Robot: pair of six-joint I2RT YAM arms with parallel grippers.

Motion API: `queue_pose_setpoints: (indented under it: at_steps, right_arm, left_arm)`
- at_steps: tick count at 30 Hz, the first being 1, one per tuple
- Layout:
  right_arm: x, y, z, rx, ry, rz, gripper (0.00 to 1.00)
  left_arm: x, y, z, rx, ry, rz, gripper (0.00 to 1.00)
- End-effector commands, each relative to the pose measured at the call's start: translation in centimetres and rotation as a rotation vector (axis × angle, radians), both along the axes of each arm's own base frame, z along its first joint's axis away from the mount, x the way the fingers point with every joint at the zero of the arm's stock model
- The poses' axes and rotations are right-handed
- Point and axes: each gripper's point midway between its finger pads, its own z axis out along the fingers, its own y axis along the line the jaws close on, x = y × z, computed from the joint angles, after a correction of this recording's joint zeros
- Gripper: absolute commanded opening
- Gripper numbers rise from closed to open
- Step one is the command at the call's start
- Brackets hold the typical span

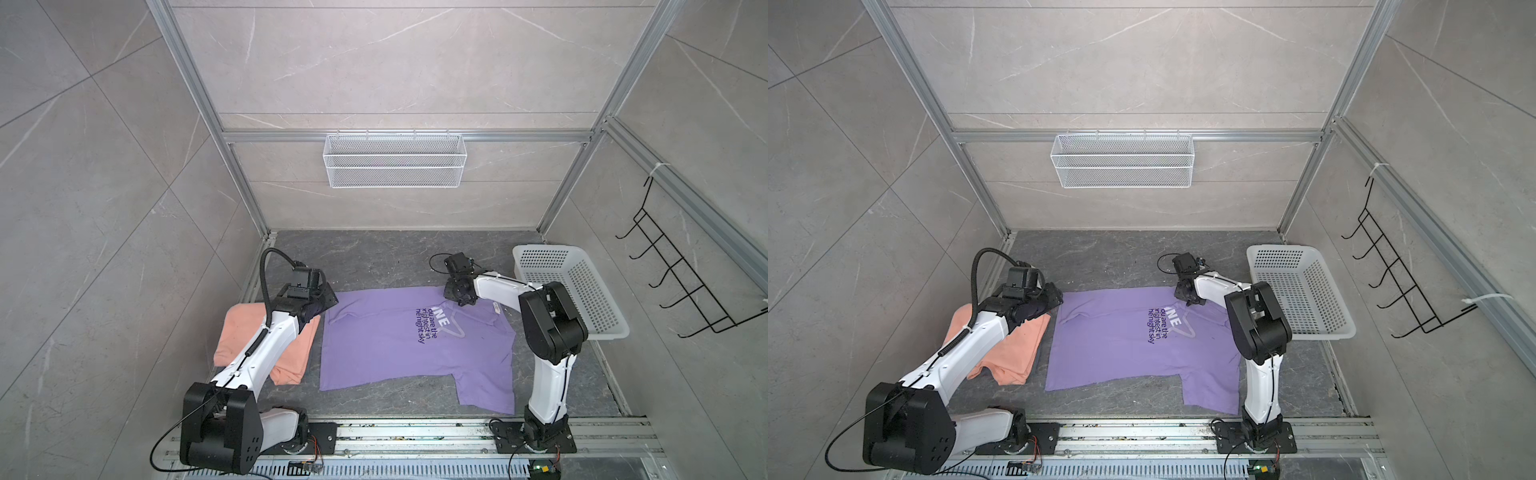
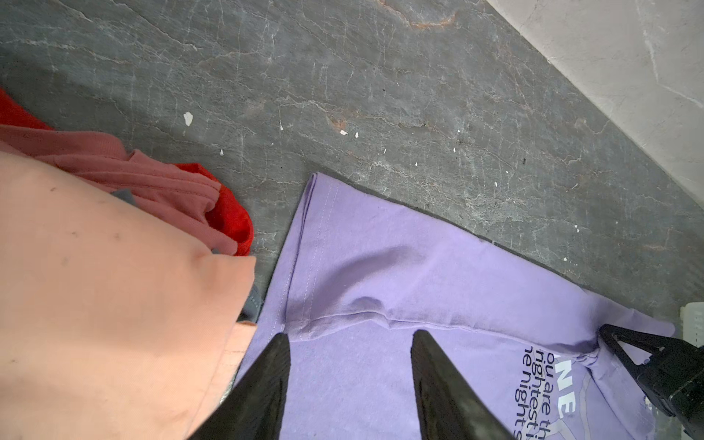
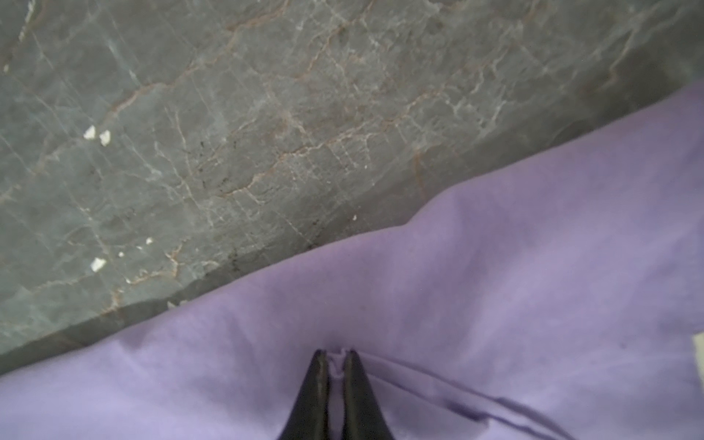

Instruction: Fold and stack the t-shirts

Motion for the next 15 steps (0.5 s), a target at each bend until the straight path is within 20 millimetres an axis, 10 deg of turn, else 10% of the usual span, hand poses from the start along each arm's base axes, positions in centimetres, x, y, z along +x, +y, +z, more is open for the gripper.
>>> queue_pose_setpoints:
  at_steps: [1, 9, 15]
  right_arm:
    - [-0.7, -0.2, 1.5, -0.019, -0.016, -0.019, 0.07]
    - [-4.2, -1.0, 4.4, -0.060, -0.008, -0.115, 0.08]
    - [-10.6, -1.0, 4.0, -0.041, 0.085, -0.359, 0.15]
  left_arm:
    - [0.1, 0.1, 1.1, 0.019, -0.024, -0.013, 0.55]
    - [-0.2, -0.5, -0.1, 0.014, 0.006, -0.055, 0.55]
    - [0.4, -1.5, -1.1, 0.007, 0.040, -0.125, 0.55]
